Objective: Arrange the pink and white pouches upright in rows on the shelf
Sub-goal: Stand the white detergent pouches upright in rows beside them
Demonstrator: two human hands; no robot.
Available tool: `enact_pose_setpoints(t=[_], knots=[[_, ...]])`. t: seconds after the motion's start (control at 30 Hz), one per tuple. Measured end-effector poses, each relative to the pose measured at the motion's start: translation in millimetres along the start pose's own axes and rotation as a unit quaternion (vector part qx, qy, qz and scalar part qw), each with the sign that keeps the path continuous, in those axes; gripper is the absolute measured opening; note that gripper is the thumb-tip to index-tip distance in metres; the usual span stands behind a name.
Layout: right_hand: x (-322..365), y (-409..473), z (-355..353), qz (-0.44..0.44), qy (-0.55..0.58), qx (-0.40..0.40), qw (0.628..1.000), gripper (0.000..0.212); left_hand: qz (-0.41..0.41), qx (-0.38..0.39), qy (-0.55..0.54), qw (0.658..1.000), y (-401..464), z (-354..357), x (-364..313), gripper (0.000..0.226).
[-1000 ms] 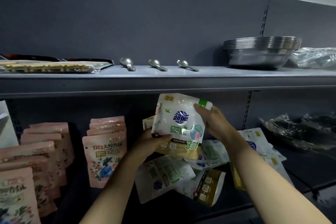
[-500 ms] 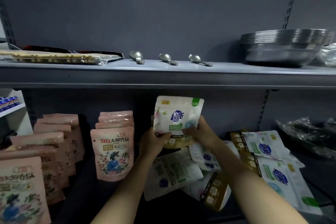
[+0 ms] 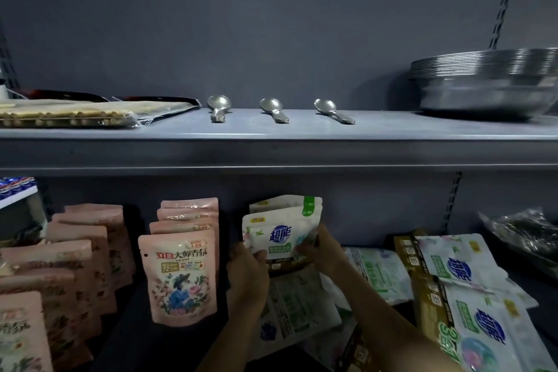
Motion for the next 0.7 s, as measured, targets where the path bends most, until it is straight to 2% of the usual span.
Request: enact_pose_setpoints(t=[0.2, 0.3, 0.4, 0.53, 0.7], knots=[[10.0, -25.7, -3.1, 0.028, -0.092, 0.05, 0.994, 0.032, -0.009, 0.058, 0.011, 0.998, 2.0, 14.6, 1.7, 0.042], [0.7, -22.3, -0.3, 0.016, -0.106, 0.043, 0.993, 0.042, -0.023, 0.083, 0.037, 0.996, 1.5, 20.2, 7.7, 0.038], [-60.5, 12.6, 7.3, 0.039, -0.115, 0.073, 0.99, 0.058, -0.019, 0.096, 0.049, 0.994, 4.0, 25.2, 9.5, 0.037], [0.1, -24.5, -6.1, 0.07, -0.176, 0.06, 0.98, 0.04, -0.027, 0.139, 0.034, 0.989, 4.5, 31.2, 6.9, 0.041], [5.4, -22.5, -13.3, 0.074, -0.24, 0.029, 0.968, 0.037, -0.026, 0.184, 0.027, 0.982, 7.4, 34.7, 4.4, 0.042]])
Point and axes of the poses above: each hand's wrist, its own y-axis towards the middle knuckle, its own z-axis out of the palm, x = y × z, the point moved 7 cm from there along y, towards the middle knuckle, and after that the axes turned 6 degrees about -z, right-handed, at the moved point
